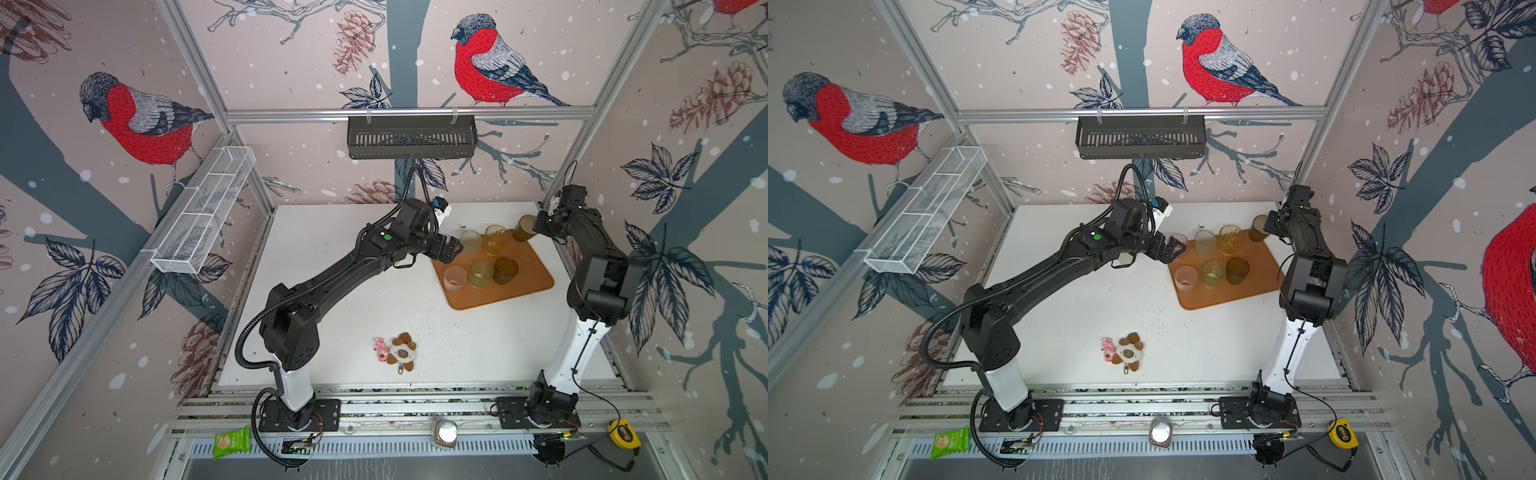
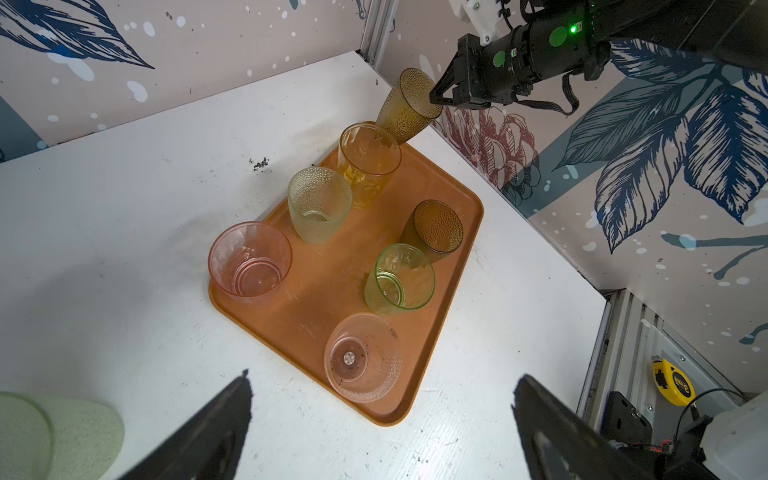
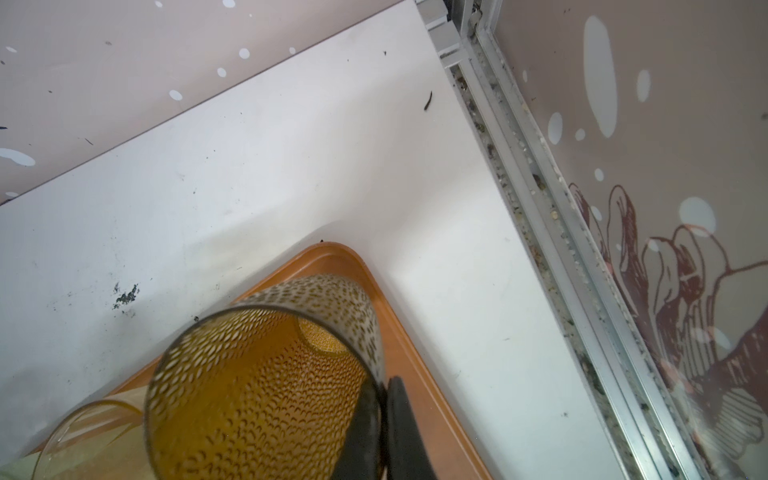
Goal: Place the glasses into the tray
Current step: 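Move the held olive glass beside the yellow glass at the tray corner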
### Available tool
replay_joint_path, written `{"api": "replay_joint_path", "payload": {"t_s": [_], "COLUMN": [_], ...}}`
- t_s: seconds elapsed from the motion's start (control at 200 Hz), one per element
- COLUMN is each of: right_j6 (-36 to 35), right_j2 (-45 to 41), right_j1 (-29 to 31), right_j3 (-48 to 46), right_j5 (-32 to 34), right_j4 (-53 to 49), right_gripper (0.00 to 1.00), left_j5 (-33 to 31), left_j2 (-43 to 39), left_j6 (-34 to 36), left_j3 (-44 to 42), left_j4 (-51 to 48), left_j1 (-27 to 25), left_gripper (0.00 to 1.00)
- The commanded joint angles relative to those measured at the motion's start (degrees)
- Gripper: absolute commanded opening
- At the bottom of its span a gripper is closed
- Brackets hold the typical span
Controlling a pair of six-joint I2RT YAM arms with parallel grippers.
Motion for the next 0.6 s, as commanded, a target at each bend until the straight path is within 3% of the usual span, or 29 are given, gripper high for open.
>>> {"api": "replay_joint_path", "payload": {"t_s": [0.0, 0.595], "right_j6": [-0.86, -1.86], "right_j2": [0.31, 3.03], "right_j1": [0.11, 0.9], "right_j3": [0.55, 3.36], "right_j5": [-0.19, 0.73], "right_j4": [-1.13, -3.99], "right_gripper": [0.0, 0.01], "left_j5": [-0.65, -1.02], "left_j2": [0.37, 0.14], "left_j6": [0.17, 0.4], "left_j3": [0.06, -0.73], "left_j4": [1.03, 1.36], "left_j1": [-0.04, -0.08], "left_gripper": [0.98, 0.98]}}
